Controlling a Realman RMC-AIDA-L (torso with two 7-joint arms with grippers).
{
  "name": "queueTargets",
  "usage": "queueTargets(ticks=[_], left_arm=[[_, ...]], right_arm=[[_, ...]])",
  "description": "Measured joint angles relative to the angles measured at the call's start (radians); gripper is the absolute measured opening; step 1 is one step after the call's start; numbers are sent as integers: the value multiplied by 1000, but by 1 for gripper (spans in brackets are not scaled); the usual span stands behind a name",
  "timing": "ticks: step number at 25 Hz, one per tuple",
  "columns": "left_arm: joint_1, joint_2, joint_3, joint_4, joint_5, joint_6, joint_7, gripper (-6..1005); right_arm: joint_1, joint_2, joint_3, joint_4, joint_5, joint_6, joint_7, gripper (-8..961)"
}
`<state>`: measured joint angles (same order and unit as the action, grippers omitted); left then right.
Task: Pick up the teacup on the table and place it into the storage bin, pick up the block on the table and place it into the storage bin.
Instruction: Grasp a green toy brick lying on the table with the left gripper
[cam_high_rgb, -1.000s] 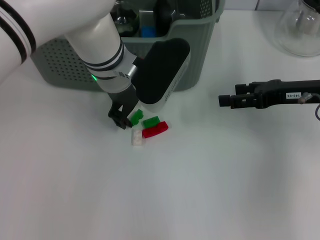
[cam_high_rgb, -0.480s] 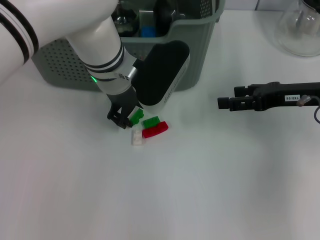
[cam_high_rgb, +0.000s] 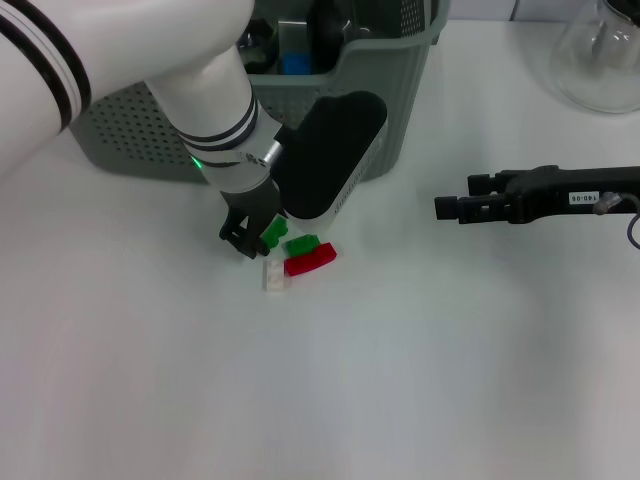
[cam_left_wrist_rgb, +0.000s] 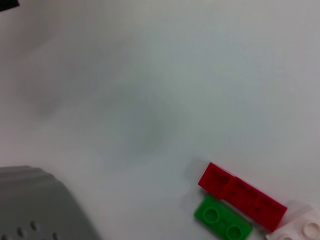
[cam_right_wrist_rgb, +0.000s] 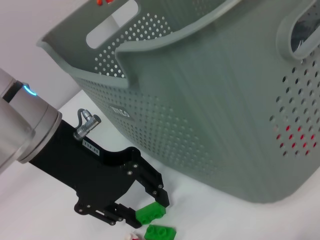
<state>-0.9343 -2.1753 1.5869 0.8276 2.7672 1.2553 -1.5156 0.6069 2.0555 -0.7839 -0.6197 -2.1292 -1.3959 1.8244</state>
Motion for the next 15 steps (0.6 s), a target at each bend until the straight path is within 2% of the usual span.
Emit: queueTargets(ticks=[15], left_arm=[[-6,0,-3,16,6,30,-17,423]], right_arm=[[-1,0,0,0,0,0,-1,947]])
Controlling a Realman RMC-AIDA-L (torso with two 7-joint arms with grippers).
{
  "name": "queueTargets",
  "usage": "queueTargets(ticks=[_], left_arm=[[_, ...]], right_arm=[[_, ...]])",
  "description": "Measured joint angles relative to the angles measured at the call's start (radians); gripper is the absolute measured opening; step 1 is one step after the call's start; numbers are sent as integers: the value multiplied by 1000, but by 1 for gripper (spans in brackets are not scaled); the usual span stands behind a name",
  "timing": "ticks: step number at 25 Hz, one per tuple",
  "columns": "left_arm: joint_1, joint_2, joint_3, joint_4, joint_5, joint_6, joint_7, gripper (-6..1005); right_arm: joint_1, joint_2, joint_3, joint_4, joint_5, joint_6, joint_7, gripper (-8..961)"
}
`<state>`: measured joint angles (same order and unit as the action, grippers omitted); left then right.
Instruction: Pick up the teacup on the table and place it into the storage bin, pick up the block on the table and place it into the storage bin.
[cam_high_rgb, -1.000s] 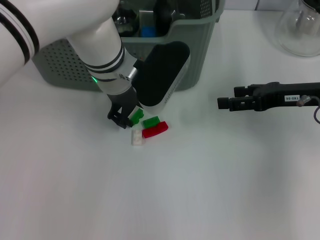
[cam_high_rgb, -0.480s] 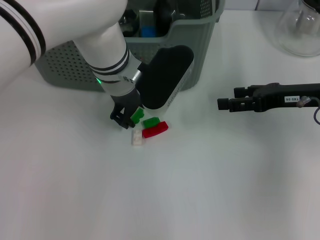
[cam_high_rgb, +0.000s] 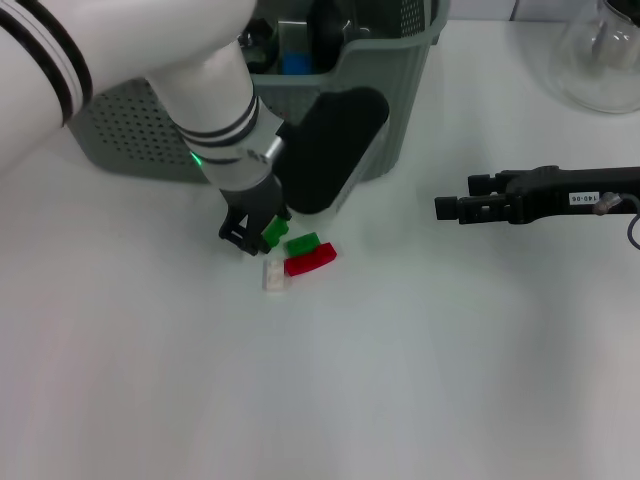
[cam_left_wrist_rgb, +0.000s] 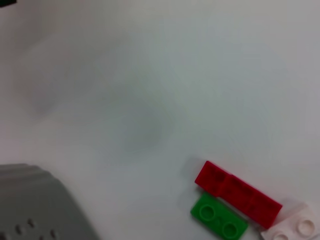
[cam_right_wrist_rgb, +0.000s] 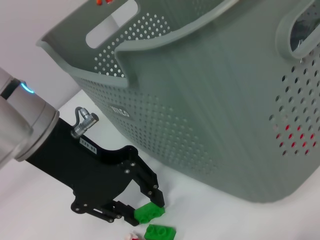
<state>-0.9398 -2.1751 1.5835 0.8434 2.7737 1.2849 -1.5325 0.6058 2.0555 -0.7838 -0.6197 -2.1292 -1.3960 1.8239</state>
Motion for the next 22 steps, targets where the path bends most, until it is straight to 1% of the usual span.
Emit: queueTargets(ticks=[3,5,9,11,14,16,18,19,20,21,22], left_arm=[[14,3,-56,58,-7,51,-16,425],[36,5,-143,114,-7,109,-19,427],[94,5,-328,228,-30,242,-19,430],[129,6,-449,286,-63,346,-22,432],[163,8,-635,344,-139,528,-30,434],[170,14,-765,355,-209,657,-42,436],[173,28,-879,350,-312,749,-89,437],[176,36,-903,349,-356,760,-117,438],[182,48,-927,346,-427,759,-165,439],[182,48,-927,346,-427,759,-165,440],[186,60,-947,343,-484,749,-213,440]], right_arm=[[0,-1,0,-1,0,0,0,947],[0,-4,0,-1,0,0,-1,947],[-1,-10,-1,-2,0,-6,-1,947],[-1,-14,-3,-4,0,-11,-2,947],[-2,-20,-12,-8,-1,-17,-2,947],[-2,-23,-17,-11,-1,-21,-2,947],[-2,-29,-21,-14,-3,-22,-3,947],[-1,-31,-24,-14,-4,-23,-3,947],[0,-34,-26,-14,-5,-24,-3,947],[1,-36,-27,-15,-6,-25,-3,947],[2,-37,-28,-15,-7,-27,-3,947]])
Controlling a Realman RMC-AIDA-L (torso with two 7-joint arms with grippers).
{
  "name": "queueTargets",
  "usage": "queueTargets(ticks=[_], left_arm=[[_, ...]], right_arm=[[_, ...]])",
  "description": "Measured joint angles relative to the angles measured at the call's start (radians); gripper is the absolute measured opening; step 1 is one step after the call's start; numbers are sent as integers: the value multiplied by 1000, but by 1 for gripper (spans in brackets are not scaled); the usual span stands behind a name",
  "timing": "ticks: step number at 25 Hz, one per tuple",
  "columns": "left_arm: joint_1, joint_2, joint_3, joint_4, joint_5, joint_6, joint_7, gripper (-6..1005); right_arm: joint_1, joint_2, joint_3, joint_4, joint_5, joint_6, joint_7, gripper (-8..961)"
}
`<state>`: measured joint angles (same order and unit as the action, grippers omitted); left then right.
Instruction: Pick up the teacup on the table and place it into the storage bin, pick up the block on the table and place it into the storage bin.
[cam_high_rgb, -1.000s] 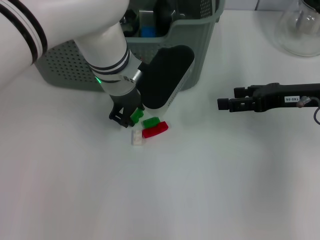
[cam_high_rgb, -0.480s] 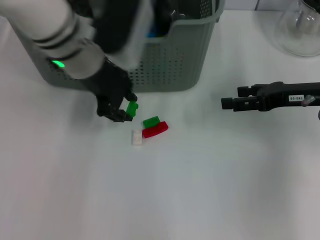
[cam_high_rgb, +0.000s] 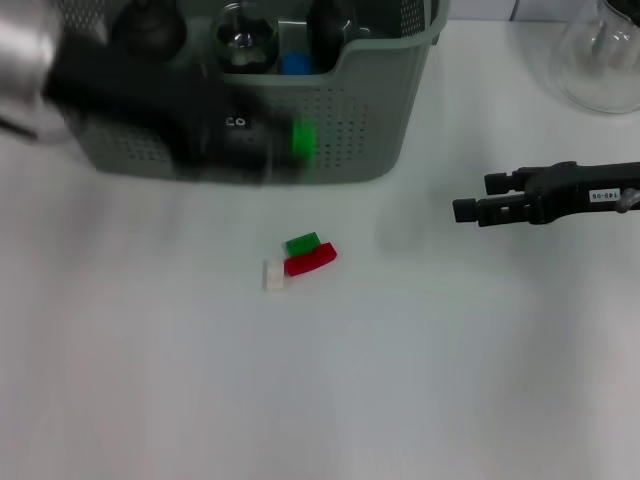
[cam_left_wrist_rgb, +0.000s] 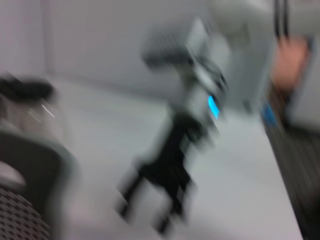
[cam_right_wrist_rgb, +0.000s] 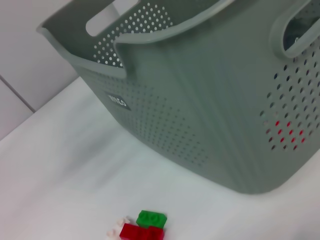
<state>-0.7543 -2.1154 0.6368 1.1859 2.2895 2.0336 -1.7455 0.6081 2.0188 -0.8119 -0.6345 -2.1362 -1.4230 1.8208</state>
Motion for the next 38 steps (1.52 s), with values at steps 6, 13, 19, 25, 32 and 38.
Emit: queueTargets(ticks=[6,13,19,25,32,38], left_arm=[[-24,73,-91,-24,-197,-231,-295,445],[-47,110,123,-39,-34,-666,-478,451],[-160,117,250,-126,258,-802,-642,456],[-268,108,253,-282,393,-850,-659,461],[-302,85,300,-364,415,-915,-664,466],[-315,61,320,-405,486,-972,-680,471]], right_arm=[[4,-2,0,0,-3,-2,-6,947],[9,0,0,5,-4,-2,10,947],[9,2,0,7,-4,-4,20,947],[8,3,0,9,-4,-2,16,947],[8,1,1,9,-4,-3,13,947],[8,0,-2,7,-4,-3,12,947]])
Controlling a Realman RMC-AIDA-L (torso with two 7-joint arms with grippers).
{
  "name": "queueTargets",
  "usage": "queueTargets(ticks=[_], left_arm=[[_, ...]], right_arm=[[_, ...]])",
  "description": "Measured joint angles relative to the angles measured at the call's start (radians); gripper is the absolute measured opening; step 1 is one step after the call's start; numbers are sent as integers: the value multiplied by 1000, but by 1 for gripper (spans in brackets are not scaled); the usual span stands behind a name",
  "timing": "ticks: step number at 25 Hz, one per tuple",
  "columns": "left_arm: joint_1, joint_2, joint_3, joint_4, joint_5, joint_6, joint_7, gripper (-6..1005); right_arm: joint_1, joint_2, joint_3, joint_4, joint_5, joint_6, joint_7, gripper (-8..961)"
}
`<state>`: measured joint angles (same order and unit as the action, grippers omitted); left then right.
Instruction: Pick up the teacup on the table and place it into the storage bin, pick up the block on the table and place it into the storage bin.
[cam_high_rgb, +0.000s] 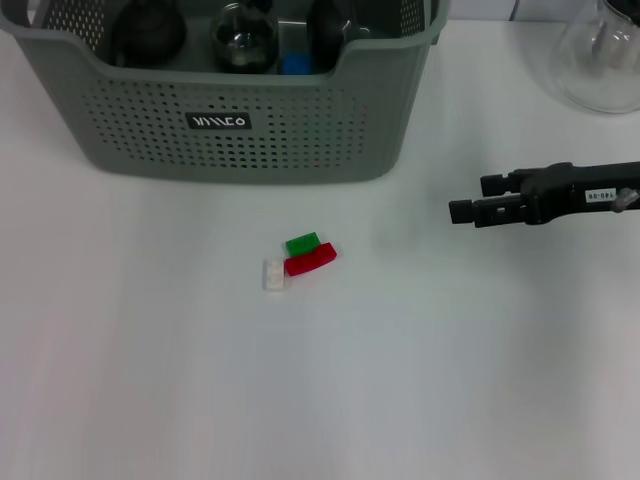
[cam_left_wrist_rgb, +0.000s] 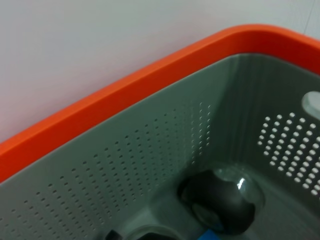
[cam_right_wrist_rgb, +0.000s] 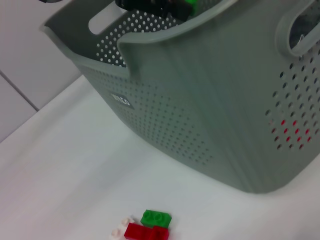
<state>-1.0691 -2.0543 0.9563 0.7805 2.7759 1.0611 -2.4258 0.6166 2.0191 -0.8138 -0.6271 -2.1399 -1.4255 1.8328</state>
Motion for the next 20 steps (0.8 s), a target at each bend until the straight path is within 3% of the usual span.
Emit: queueTargets(ticks=[11,12,16,20], left_arm=[[29,-13,0,77,21,7,-20,480],[39,-12,-2,98,21,15,-23,526],[90,-17,-10,233,18,94,-27,712],[195,-48,-31,493,-37,169,-24,748]], right_arm=[[-6,3,-7,-3,-2,-1,-1,947],[-7,3,-7,-4,-2,-1,-1,947],[-8,2,-7,-5,-2,-2,-4,947],[-4,2,-7,-6,-2,-2,-8,947]])
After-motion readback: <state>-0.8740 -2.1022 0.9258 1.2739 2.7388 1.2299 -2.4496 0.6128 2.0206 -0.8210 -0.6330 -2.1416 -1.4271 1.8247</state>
